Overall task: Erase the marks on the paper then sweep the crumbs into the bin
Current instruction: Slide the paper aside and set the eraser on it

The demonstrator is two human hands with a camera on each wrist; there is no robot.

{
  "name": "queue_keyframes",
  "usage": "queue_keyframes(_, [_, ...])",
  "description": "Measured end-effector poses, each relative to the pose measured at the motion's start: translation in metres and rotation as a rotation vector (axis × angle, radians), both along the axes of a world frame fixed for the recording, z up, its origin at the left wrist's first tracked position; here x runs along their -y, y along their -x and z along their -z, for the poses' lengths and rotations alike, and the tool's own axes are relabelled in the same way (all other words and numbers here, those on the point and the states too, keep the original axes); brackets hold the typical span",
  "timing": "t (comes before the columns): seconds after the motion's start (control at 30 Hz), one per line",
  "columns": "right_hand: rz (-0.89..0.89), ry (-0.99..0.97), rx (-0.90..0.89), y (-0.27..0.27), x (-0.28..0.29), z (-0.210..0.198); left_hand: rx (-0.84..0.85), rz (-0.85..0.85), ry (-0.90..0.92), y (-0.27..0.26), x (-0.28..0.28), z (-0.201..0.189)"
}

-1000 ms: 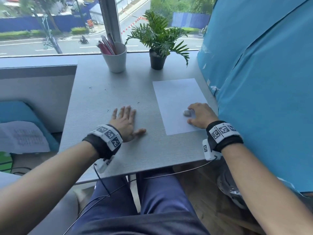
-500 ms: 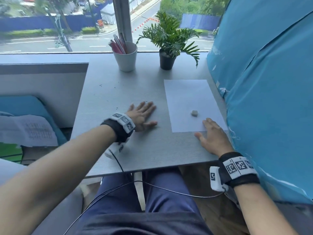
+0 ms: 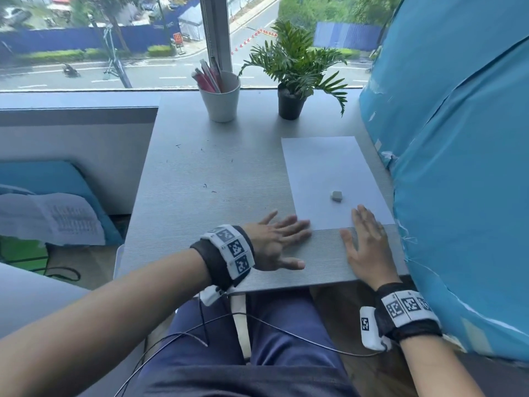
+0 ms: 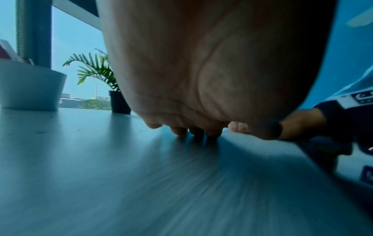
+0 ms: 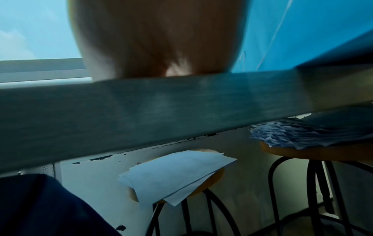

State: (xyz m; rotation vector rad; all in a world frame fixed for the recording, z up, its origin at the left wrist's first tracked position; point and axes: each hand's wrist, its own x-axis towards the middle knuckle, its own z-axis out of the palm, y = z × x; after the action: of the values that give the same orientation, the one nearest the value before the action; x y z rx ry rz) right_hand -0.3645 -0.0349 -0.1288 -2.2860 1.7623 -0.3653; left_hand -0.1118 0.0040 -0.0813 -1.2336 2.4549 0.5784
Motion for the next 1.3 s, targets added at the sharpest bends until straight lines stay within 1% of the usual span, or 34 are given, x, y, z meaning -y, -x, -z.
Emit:
queue_keyframes(0.1, [0.005, 0.015, -0.014, -0.001, -0.001, 0.003, 0.003, -0.079, 0.043, -0.036, 0.003, 0.008])
queue_keyframes(0.17, [0.008, 0.033, -0.021, -0.001, -0.001, 0.005, 0.032, -0.208, 0.066, -0.072, 0.004, 0.007])
queue_keyframes(0.27, [0.007, 0.047, -0.021, -0.002, -0.002, 0.007, 0.192, -0.471, 0.081, -0.118, 0.0, 0.002])
queue_keyframes(0.33, [0.009, 0.057, -0.023, -0.003, -0.002, 0.008, 0.288, -0.604, 0.109, -0.127, -0.002, -0.002])
queue_keyframes(0.37, [0.012, 0.057, -0.024, -0.003, -0.002, 0.008, 0.294, -0.607, 0.131, -0.121, -0.003, -0.003])
queue_keyframes(0.4, [0.016, 0.059, -0.021, -0.004, -0.002, 0.008, 0.256, -0.55, 0.148, -0.11, -0.005, -0.004])
queue_keyframes(0.47, [0.026, 0.079, 0.01, -0.005, -0.003, 0.007, 0.116, -0.308, 0.139, -0.075, -0.01, -0.006])
queue_keyframes(0.53, [0.026, 0.121, 0.056, -0.004, -0.005, 0.006, 0.024, -0.073, 0.075, -0.04, -0.015, -0.006])
queue_keyframes(0.57, [0.024, 0.142, 0.079, -0.004, -0.007, 0.004, 0.002, -0.017, 0.05, -0.03, -0.016, -0.004])
queue_keyframes(0.6, [0.024, 0.156, 0.102, -0.004, -0.008, 0.004, -0.017, -0.004, 0.033, -0.028, -0.016, 0.0])
queue_keyframes(0.67, [0.026, 0.156, 0.133, -0.004, -0.01, 0.002, -0.044, -0.046, 0.028, -0.044, -0.012, 0.004])
queue_keyframes(0.73, [0.028, 0.138, 0.132, -0.004, -0.01, 0.002, -0.031, -0.159, 0.053, -0.077, -0.006, 0.006])
queue_keyframes(0.83, [0.029, 0.14, 0.124, -0.003, -0.009, 0.003, 0.086, -0.399, 0.085, -0.136, 0.003, 0.006])
queue_keyframes(0.9, [0.039, 0.14, 0.13, -0.004, -0.008, 0.004, 0.162, -0.504, 0.083, -0.163, 0.009, 0.001])
queue_keyframes(0.93, [0.046, 0.135, 0.137, -0.004, -0.008, 0.004, 0.17, -0.534, 0.075, -0.172, 0.014, -0.003])
queue_keyframes(0.97, [0.048, 0.132, 0.14, -0.004, -0.009, 0.004, 0.151, -0.555, 0.074, -0.178, 0.022, -0.007])
queue_keyframes(1.03, [0.048, 0.128, 0.145, -0.004, -0.008, 0.004, 0.055, -0.6, 0.086, -0.19, 0.045, -0.015])
queue_keyframes(1.1, [0.039, 0.12, 0.15, -0.004, -0.009, 0.002, -0.051, -0.692, 0.084, -0.209, 0.074, -0.024])
queue_keyframes(1.13, [0.039, 0.126, 0.156, -0.005, -0.009, 0.002, -0.077, -0.736, 0.075, -0.221, 0.088, -0.026])
queue_keyframes(1.2, [0.049, 0.161, 0.202, -0.008, -0.009, 0.002, -0.022, -0.764, 0.053, -0.245, 0.11, -0.025])
queue_keyframes(1.3, [0.061, 0.292, 0.272, -0.014, -0.006, 0.008, 0.088, -0.691, 0.002, -0.263, 0.12, -0.019])
